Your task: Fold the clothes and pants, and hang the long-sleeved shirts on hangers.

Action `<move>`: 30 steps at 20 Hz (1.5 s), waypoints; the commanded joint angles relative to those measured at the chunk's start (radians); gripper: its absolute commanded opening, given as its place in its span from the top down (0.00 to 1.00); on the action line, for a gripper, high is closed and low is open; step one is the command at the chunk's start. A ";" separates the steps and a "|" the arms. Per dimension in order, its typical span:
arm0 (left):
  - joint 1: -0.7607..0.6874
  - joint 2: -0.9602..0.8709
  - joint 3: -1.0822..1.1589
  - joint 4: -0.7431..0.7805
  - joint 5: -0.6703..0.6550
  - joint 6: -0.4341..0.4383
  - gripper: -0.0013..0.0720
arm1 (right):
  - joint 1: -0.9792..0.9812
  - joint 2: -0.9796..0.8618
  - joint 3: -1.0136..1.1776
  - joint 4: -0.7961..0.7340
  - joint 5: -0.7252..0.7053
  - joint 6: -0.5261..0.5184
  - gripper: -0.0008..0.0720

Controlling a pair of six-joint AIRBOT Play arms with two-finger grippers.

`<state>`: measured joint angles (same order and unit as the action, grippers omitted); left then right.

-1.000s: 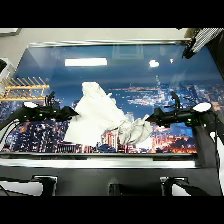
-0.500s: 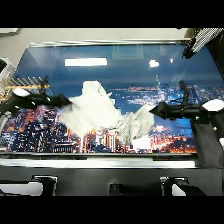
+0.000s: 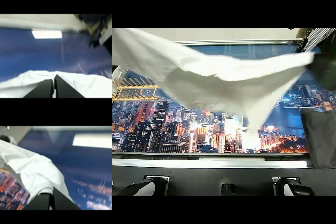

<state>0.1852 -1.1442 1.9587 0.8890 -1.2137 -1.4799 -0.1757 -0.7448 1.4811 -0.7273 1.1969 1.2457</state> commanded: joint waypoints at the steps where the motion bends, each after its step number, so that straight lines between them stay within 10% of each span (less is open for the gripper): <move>1: 0.003 0.204 0.095 0.258 -0.003 -0.251 0.96 | 0.000 0.134 0.177 -0.126 0.000 0.119 0.94; 11: 0.002 0.222 -0.040 0.427 -0.075 -0.259 0.96 | 0.000 0.006 0.245 -0.342 0.084 0.368 0.94; 22: -0.167 -0.580 -0.258 0.363 0.235 -0.113 0.96 | 0.001 -0.909 0.237 -0.321 -0.034 0.299 0.94; 30: -0.209 -0.813 -0.248 0.307 0.269 -0.113 0.93 | 0.025 -1.155 0.237 -0.231 -0.134 0.303 0.90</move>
<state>-0.0166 -1.8999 1.7096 1.2228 -0.9550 -1.5951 -0.1631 -1.8290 1.7168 -0.9817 1.0893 1.5486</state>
